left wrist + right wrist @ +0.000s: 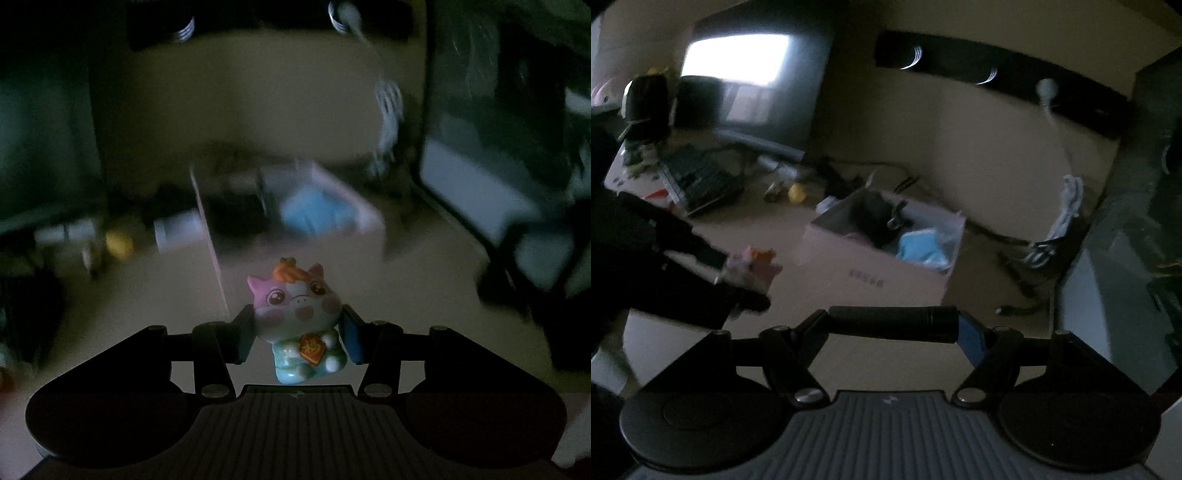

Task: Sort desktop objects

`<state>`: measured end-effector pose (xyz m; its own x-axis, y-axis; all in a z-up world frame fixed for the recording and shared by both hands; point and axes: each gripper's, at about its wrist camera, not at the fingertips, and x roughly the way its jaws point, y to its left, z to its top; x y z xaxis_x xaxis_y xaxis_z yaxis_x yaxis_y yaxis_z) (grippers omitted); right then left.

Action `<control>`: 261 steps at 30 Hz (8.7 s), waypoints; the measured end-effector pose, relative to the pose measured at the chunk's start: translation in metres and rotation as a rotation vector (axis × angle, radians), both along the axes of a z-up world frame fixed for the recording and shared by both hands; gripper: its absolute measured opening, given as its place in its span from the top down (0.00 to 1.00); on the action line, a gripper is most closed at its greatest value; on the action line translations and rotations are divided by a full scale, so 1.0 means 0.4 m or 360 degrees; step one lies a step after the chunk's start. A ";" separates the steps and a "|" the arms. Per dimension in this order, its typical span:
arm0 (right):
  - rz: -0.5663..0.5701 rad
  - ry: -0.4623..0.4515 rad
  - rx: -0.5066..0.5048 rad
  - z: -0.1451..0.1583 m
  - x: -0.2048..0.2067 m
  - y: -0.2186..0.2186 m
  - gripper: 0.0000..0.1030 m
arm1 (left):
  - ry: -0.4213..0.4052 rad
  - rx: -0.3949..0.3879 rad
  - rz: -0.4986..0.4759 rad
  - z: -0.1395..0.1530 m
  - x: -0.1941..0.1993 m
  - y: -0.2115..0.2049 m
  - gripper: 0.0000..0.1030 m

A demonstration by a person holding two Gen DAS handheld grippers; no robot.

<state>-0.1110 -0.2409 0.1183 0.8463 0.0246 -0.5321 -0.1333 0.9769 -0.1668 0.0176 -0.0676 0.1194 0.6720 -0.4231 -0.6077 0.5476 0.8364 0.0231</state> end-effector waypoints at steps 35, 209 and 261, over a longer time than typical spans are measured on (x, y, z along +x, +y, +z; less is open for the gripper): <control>-0.0230 0.0098 0.0421 -0.007 0.376 0.089 0.15 | 0.0486 0.0047 0.0483 -0.162 0.072 0.229 0.03; -0.0405 0.0331 0.0093 -0.263 0.189 0.024 0.17 | 0.0472 0.0077 0.0355 -0.213 0.019 0.164 0.03; -0.0314 0.0269 0.0205 -0.197 0.102 0.039 0.35 | 0.0336 0.0196 0.0417 -0.245 0.051 0.068 0.11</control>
